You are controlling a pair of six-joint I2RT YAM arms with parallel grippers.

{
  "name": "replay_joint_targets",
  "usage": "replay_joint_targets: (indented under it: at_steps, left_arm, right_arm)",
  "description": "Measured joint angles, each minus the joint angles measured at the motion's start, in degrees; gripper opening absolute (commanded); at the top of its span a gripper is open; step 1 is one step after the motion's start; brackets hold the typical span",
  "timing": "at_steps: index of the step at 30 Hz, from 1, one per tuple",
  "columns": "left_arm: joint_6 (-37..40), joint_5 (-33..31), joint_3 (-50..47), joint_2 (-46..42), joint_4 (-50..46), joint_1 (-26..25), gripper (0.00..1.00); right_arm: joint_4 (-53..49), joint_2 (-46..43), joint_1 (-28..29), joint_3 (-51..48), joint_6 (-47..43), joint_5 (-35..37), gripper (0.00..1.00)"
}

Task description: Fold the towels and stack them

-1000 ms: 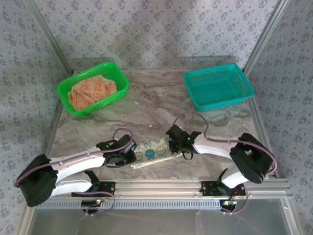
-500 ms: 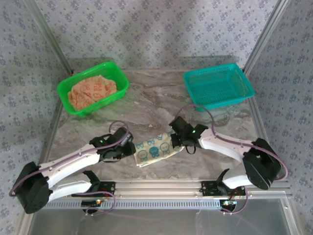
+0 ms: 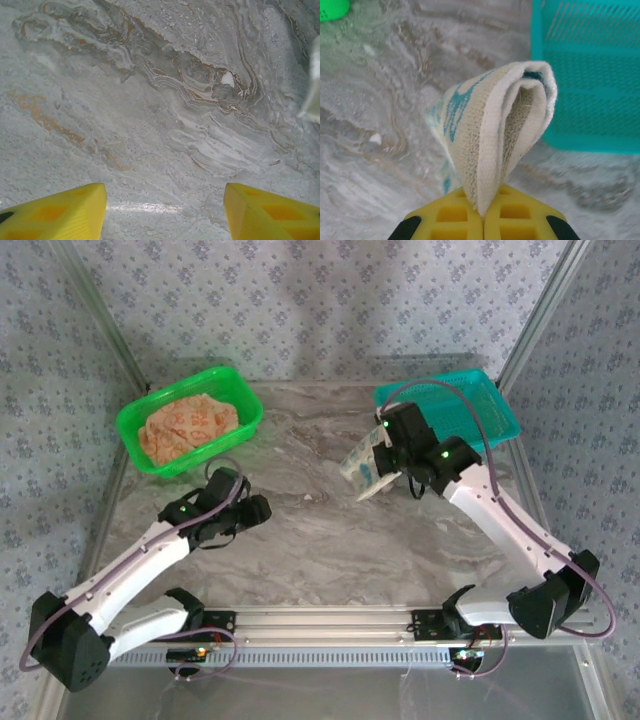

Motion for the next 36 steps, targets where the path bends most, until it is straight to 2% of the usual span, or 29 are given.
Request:
replay_joint_targets:
  at_steps: [1, 3, 5, 10, 18, 27, 36]
  left_arm:
    - [0.79, 0.42, 0.59, 0.61, -0.22, 0.26, 0.77]
    - [2.03, 0.85, 1.53, 1.49, -0.44, 0.63, 0.78]
    - [3.23, 1.29, 2.36, 1.95, -0.59, 1.09, 0.88]
    - [5.64, 2.32, 4.59, 2.95, -1.40, 2.49, 0.99]
    - [7.26, 2.36, 6.78, 3.50, -3.50, 3.17, 1.00]
    - [7.28, 2.56, 6.78, 3.52, -4.52, 3.17, 1.00]
    - [7.28, 3.04, 7.10, 4.44, -4.90, 3.43, 1.00]
  right_arm:
    - [-0.50, 0.52, -0.44, 1.90, -1.88, 0.44, 0.00]
    - [-1.05, 1.51, -1.27, 5.05, -5.27, 1.09, 0.00]
    - [-1.22, 2.45, -2.27, 7.74, -8.70, 1.66, 0.00]
    - [-1.27, 5.95, -5.53, 14.67, -15.69, 2.58, 0.00]
    - [-0.94, 11.37, -10.10, 21.59, -22.23, 3.41, 0.00]
    - [-0.76, 14.29, -18.27, 26.25, -24.76, 3.37, 0.00]
    - [1.90, 18.51, -22.84, 28.06, -26.67, 3.10, 0.00]
